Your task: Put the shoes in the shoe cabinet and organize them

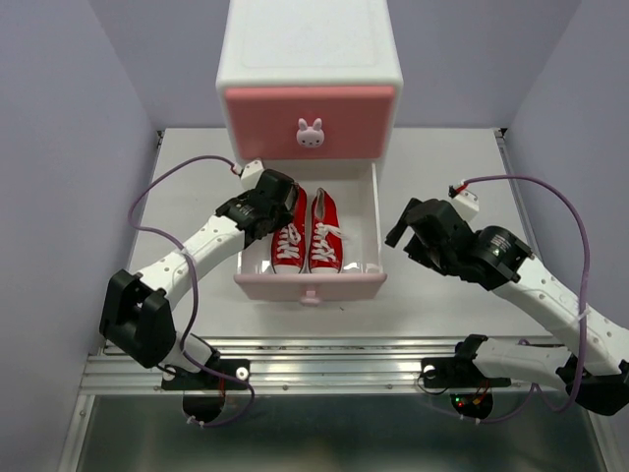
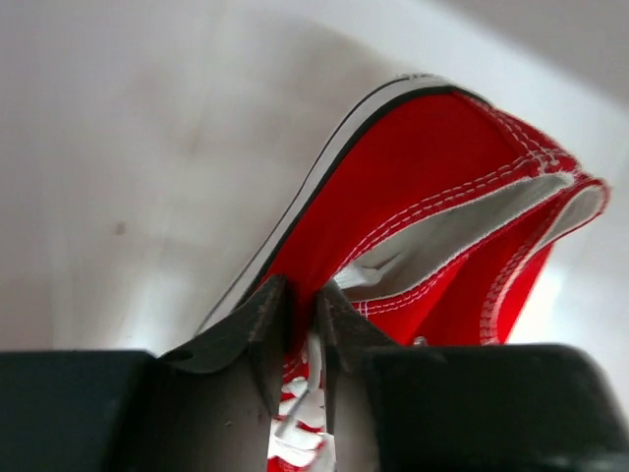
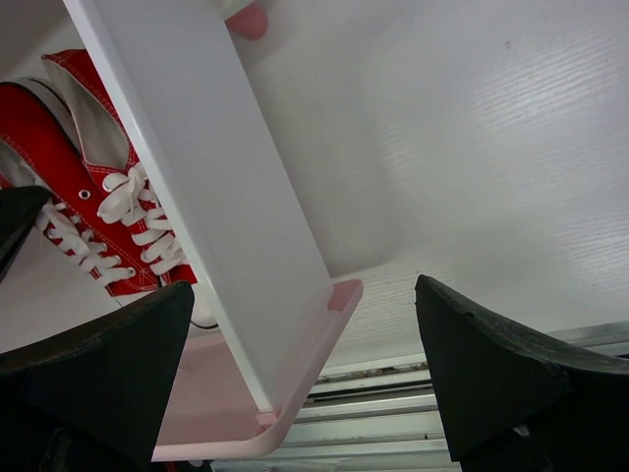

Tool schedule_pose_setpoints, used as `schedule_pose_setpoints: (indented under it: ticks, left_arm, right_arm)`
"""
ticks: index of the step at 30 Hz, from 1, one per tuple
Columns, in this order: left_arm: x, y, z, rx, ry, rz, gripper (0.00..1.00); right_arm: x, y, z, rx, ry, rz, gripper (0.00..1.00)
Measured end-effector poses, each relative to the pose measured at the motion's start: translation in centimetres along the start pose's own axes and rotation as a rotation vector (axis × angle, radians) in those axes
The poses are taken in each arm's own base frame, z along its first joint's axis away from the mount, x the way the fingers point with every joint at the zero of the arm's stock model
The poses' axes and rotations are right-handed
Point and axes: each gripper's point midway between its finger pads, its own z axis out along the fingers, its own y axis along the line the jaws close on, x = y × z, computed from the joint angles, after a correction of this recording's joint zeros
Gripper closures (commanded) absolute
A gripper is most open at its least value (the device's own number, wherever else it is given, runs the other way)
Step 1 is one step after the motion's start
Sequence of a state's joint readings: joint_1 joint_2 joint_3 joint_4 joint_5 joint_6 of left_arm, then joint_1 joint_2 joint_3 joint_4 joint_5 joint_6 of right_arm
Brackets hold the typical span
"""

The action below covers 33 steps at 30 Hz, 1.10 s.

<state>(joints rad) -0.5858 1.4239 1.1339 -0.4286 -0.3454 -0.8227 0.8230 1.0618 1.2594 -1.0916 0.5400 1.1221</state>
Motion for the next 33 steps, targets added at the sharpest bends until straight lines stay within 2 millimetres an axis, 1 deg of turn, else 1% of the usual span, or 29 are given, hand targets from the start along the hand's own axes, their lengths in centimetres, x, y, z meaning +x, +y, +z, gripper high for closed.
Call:
schedule_pose_setpoints:
  ticks: [2,3,4,9,11,12,13,14,15,16,18,20,22,24,26,29,31,32,33]
  left_arm:
    - [-0.1,-0.4,0.0,0.007,0.003,-0.011,0.53]
    - [-0.1,-0.8,-0.1,0.016,0.004,-0.015,0.52]
    - [-0.1,-1.2,-0.2,0.026,0.007,-0.021,0.48]
    - [-0.6,-1.9,-0.6,0.046,0.004,-0.031,0.43]
    - [-0.7,-2.0,-0.8,0.045,0.006,-0.03,0.38]
    - [-0.8,-2.1,-1.0,0.044,0.006,-0.029,0.3]
    - [-0.9,-2.1,-1.1,0.043,0.007,-0.03,0.29]
    - [-1.1,-2.2,-1.3,0.043,0.006,-0.028,0.24]
    - [-1.3,-2.3,-1.5,0.044,0.005,-0.028,0.15]
    - [-1.7,-2.5,-1.8,0.048,0.003,-0.027,0.09]
    - [-2.4,-2.9,-2.5,0.055,-0.006,-0.023,0.06]
    - [-3.7,-3.6,-3.5,0.074,-0.03,-0.024,0.06]
    - [-5.5,-4.2,-4.9,0.098,-0.068,-0.031,0.05]
    - [-7.6,-4.9,-6.9,0.135,-0.12,-0.047,0.01]
    - [-9.9,-5.2,-9.3,0.169,-0.179,-0.07,0.01]
    - [-13.0,-5.3,-12.8,0.207,-0.26,-0.102,0.01]
    - [-15.1,-5.4,-15.0,0.229,-0.318,-0.123,0.01]
    - [-16.4,-5.4,-16.2,0.241,-0.353,-0.133,0.01]
    - [-17.3,-5.5,-16.9,0.247,-0.378,-0.135,0.01]
  right_arm:
    - [-0.1,0.0,-0.1,-0.002,-0.004,0.002,0.0]
    - [-0.2,0.0,-0.1,-0.003,-0.006,0.003,0.0]
    - [-0.2,-0.1,-0.2,-0.004,-0.008,0.005,0.0]
    - [-0.3,-0.1,-0.2,-0.005,-0.014,0.007,0.0]
    - [-0.4,-0.1,-0.3,-0.005,-0.014,0.007,0.0]
    - [-0.4,-0.1,-0.3,-0.006,-0.015,-0.002,0.0]
    - [-0.4,-0.1,-0.3,-0.006,-0.015,-0.01,0.0]
    - [-0.4,-0.2,-0.3,-0.008,-0.015,-0.026,0.0]
    - [-0.4,-0.1,-0.3,-0.01,-0.016,-0.044,0.0]
    - [-0.5,-0.1,-0.3,-0.011,-0.017,-0.057,0.0]
    - [-0.8,0.4,-0.3,-0.019,-0.022,-0.086,0.0]
    - [-1.2,1.0,-0.4,-0.034,-0.03,-0.107,0.0]
    - [-1.7,1.8,-0.6,-0.061,-0.041,-0.132,0.0]
    - [-2.3,2.7,-0.9,-0.096,-0.053,-0.153,0.0]
    - [-2.7,3.6,-1.3,-0.132,-0.061,-0.172,0.0]
    - [-3.8,6.0,-2.4,-0.227,-0.075,-0.203,0.0]
    - [-4.4,8.1,-3.1,-0.296,-0.077,-0.228,0.0]
    - [-4.6,9.6,-3.5,-0.344,-0.068,-0.252,0.0]
    - [-4.7,10.7,-3.7,-0.378,-0.066,-0.27,0.0]
